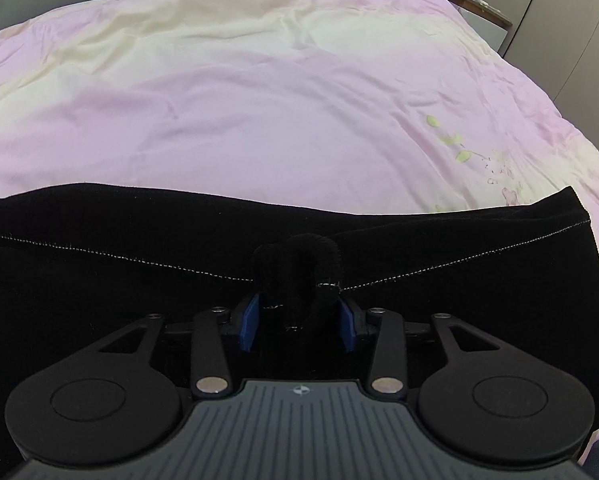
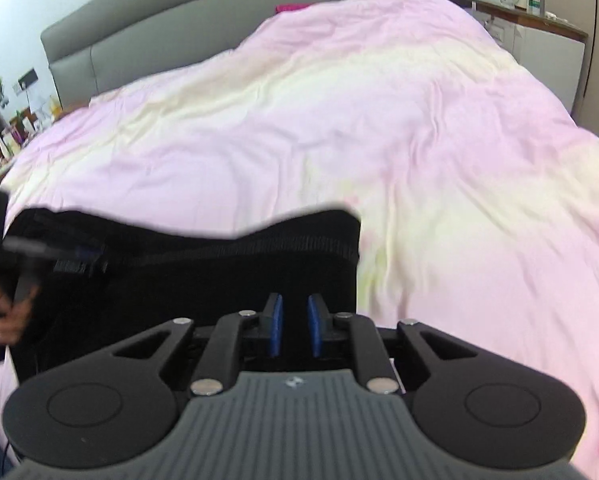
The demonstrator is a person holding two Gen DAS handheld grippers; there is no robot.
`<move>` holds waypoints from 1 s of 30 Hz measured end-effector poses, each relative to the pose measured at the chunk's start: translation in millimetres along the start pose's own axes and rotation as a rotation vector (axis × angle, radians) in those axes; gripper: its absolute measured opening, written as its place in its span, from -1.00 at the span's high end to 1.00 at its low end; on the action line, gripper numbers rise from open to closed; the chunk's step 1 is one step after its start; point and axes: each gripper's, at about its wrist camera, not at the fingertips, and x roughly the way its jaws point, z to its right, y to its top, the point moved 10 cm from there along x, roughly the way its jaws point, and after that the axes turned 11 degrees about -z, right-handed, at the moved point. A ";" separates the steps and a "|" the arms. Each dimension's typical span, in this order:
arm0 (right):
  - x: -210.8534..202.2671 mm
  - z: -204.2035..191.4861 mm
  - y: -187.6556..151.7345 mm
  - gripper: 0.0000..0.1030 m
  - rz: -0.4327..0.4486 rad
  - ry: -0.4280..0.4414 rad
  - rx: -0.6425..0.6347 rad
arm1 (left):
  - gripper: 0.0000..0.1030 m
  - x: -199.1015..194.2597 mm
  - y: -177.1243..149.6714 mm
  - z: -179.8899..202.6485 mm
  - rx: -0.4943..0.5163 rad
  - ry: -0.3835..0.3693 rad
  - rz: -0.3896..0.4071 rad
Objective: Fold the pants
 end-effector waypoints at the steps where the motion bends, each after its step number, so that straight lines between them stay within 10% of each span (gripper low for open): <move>1: 8.0 2.3 12.6 0.91 0.014 -0.003 0.000 | 0.10 0.1 -0.5 0.1 0.008 0.003 0.000; 13: 123.8 46.6 25.8 1.00 -0.169 -0.161 0.008 | -0.09 10.5 4.4 -4.4 0.007 -0.018 -0.048; 25: -1.7 14.4 -55.8 1.00 -0.157 0.006 -0.039 | -0.22 -80.5 -25.0 22.3 0.062 0.087 0.147; 30: -7.9 6.8 -112.8 1.00 -0.213 -0.005 -0.017 | 0.24 -71.0 -60.7 38.3 0.097 0.106 0.065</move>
